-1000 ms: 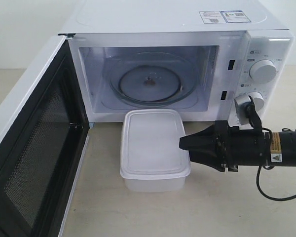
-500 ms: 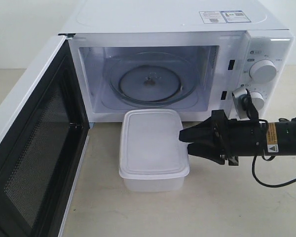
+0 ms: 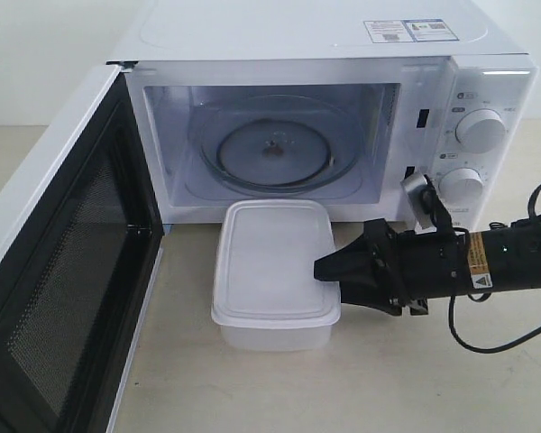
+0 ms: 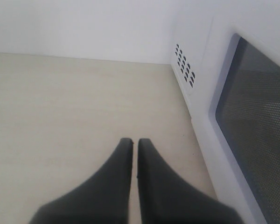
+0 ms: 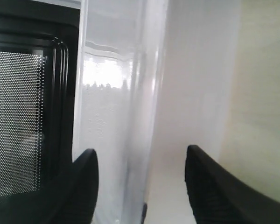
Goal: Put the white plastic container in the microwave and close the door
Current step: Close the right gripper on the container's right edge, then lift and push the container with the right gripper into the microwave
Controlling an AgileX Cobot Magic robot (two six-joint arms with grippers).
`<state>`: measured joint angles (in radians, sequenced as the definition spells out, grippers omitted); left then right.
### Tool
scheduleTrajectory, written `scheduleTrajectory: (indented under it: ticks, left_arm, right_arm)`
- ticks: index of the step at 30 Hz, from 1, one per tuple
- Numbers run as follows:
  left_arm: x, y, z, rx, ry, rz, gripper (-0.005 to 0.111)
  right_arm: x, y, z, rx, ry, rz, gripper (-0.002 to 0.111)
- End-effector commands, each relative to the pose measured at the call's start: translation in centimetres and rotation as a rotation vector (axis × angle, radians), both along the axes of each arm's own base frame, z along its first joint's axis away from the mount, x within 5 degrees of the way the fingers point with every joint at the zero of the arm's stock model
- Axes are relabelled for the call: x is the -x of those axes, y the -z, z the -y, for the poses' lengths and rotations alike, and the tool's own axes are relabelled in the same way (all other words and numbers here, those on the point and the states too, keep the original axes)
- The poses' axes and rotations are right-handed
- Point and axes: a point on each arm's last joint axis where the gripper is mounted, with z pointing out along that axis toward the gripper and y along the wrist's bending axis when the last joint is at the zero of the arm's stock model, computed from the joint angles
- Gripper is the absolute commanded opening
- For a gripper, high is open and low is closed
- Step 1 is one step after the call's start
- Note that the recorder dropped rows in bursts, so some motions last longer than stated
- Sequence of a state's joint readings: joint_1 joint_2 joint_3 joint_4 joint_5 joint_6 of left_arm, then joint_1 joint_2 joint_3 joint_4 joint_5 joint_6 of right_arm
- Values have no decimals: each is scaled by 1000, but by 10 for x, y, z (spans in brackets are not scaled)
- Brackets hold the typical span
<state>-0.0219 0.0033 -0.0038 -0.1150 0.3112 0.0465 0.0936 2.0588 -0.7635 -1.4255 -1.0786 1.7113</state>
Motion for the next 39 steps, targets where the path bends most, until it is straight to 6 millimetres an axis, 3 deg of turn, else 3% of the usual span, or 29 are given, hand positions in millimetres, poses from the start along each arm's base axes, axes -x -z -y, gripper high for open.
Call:
scheduleTrajectory:
  ticks: [1, 11, 18, 39]
  left_arm:
    - [0, 1, 0, 6, -3, 4, 4]
    - [0, 1, 0, 6, -3, 4, 4]
    - [0, 1, 0, 6, -3, 4, 4]
    - [0, 1, 0, 6, -3, 4, 4]
  right_arm:
    - [-3, 0, -1, 18, 23, 7, 50]
    - [-4, 1, 0, 19, 40, -22, 46]
    - [-3, 1, 0, 19, 38, -33, 0]
    - [-2, -12, -5, -121, -3, 41, 0]
